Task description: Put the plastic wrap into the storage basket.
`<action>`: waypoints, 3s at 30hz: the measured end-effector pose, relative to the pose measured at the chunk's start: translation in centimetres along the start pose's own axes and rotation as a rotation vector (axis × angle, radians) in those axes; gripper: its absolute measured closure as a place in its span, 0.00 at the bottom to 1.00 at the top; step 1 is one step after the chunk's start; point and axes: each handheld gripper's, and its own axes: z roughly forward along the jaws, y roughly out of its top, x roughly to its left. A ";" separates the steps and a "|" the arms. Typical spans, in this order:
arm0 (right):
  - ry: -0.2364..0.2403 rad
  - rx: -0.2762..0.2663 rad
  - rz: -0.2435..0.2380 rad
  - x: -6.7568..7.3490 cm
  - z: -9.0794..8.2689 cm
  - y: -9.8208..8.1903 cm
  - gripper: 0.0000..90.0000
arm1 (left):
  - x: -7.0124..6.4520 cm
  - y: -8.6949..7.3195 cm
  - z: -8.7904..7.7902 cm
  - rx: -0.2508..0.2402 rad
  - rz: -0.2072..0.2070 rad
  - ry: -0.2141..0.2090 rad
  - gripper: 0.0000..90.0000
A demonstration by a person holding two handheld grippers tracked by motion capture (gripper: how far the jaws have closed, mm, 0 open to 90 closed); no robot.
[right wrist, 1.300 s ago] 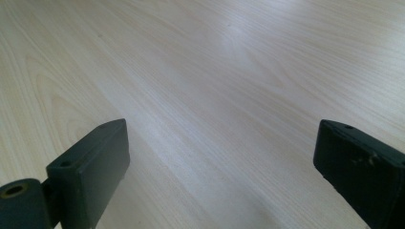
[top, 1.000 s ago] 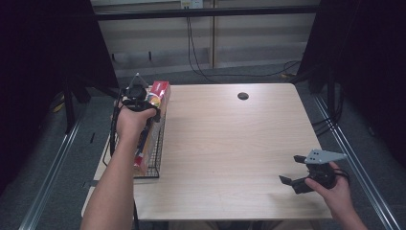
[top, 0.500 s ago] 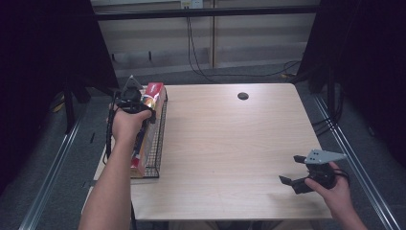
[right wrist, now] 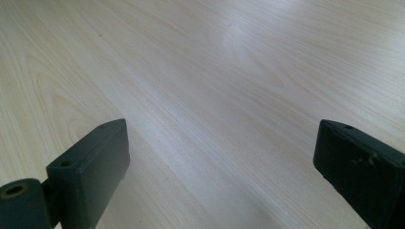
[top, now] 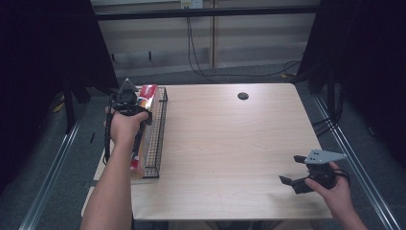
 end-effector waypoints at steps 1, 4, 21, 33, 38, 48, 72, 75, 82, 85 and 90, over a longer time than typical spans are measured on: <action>0.002 -0.001 0.001 0.0 0.0 0.0 0.05 | 0.2 0.0 0.1 0.003 0.005 -0.001 0.48; 0.003 -0.001 0.002 0.0 0.0 0.0 0.05 | 0.4 -0.1 0.3 0.006 -0.002 0.002 0.48; 0.004 0.003 0.000 0.0 0.0 -0.1 0.05 | 1.5 -0.5 1.8 0.010 -0.034 0.004 0.48; 0.003 0.009 0.000 0.0 0.2 -0.2 0.05 | 2.5 -0.7 2.6 0.018 -0.051 0.010 0.48; 0.008 0.011 0.003 0.0 0.2 -0.2 0.05 | 3.1 -0.7 3.1 0.024 -0.053 0.015 0.48; 0.004 0.015 -0.005 0.0 0.4 -0.2 0.05 | 3.3 -0.7 3.8 0.035 -0.052 0.010 0.48; 0.005 0.018 -0.008 0.1 0.6 -0.2 0.05 | 4.0 -0.6 5.1 0.051 -0.056 0.020 0.48; 0.004 0.021 -0.008 0.1 0.6 -0.2 0.05 | 4.0 -0.6 5.3 0.056 -0.049 0.023 0.48; 0.006 0.022 -0.006 0.1 0.7 -0.2 0.05 | 3.8 -0.7 5.7 0.064 -0.061 0.014 0.47; 0.013 0.022 -0.006 0.1 0.7 -0.2 0.05 | 3.8 -0.7 5.9 0.066 -0.065 0.019 0.47; 0.012 0.024 -0.010 0.1 0.7 -0.2 0.05 | 4.1 -0.7 6.1 0.070 -0.052 0.030 0.47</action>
